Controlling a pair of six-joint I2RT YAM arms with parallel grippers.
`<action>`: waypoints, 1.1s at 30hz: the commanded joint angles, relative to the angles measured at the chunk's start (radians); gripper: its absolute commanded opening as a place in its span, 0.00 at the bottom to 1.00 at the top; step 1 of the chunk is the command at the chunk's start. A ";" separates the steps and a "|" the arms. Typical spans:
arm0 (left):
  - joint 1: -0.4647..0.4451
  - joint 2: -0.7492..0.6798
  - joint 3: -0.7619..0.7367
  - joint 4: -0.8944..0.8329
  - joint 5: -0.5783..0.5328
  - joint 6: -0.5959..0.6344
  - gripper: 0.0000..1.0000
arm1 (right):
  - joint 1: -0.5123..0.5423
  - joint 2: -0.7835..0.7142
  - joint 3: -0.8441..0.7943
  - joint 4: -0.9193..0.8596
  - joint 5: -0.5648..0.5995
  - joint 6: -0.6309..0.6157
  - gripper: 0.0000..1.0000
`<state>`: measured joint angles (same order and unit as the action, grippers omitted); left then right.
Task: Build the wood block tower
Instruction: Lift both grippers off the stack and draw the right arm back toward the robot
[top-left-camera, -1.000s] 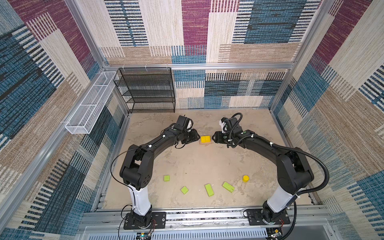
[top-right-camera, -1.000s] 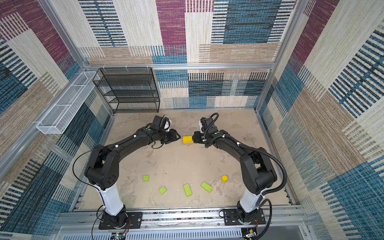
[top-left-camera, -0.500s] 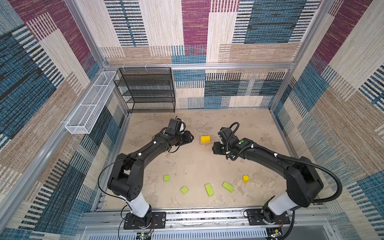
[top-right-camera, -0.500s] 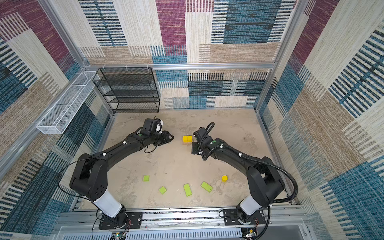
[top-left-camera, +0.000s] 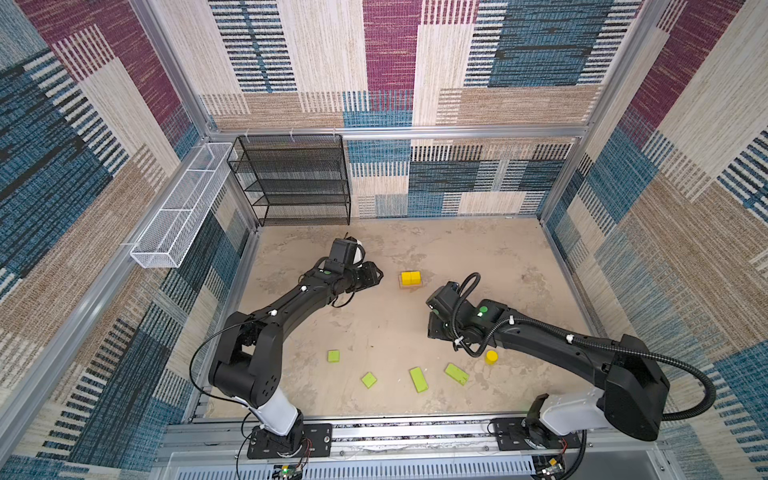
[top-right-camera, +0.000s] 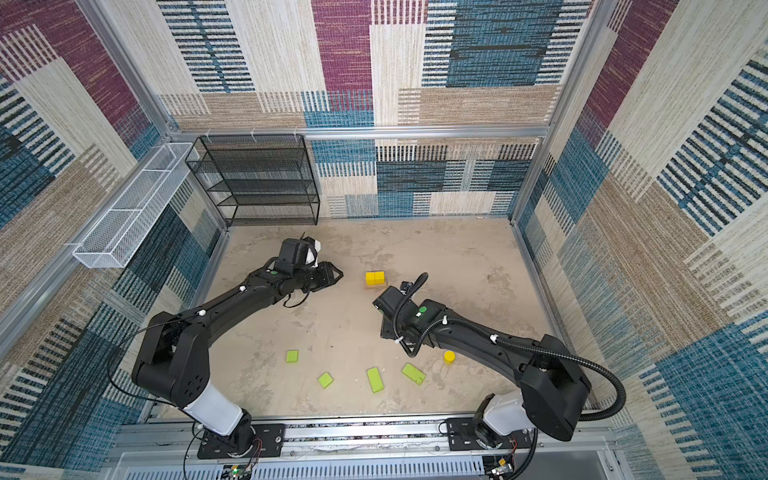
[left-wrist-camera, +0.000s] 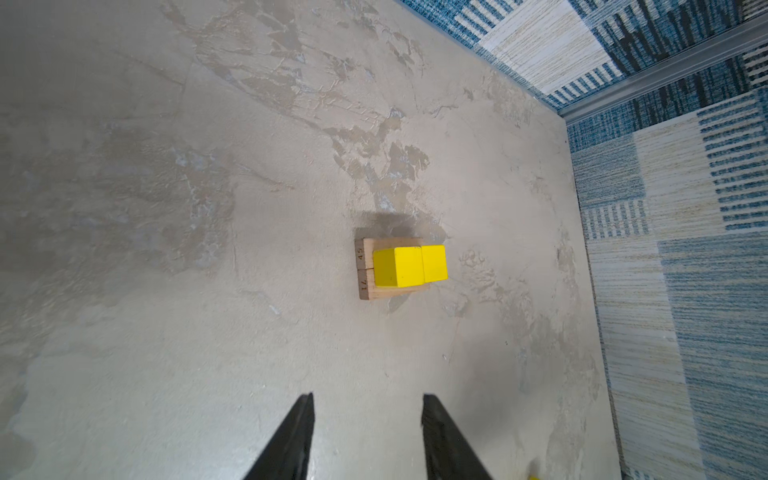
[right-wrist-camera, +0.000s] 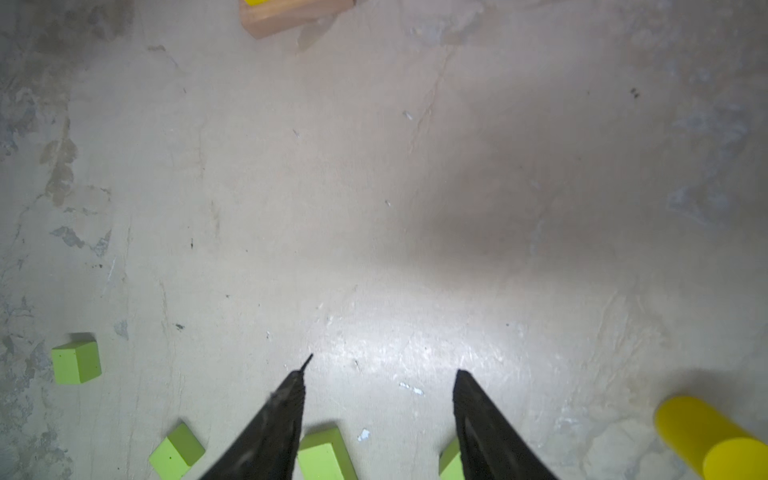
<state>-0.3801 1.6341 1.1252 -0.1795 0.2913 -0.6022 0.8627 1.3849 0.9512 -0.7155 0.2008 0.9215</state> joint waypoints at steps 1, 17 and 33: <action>0.009 -0.020 -0.012 0.015 -0.006 0.020 0.47 | 0.032 -0.024 -0.020 -0.064 0.037 0.142 0.60; 0.042 -0.048 -0.048 0.034 0.000 0.014 0.47 | 0.213 -0.003 -0.064 -0.203 0.061 0.431 0.65; 0.055 -0.047 -0.051 0.039 0.012 0.013 0.47 | 0.224 -0.096 -0.168 -0.185 0.034 0.577 0.69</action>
<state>-0.3267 1.5902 1.0767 -0.1600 0.2951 -0.6010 1.0855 1.3003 0.7898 -0.8948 0.2344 1.4612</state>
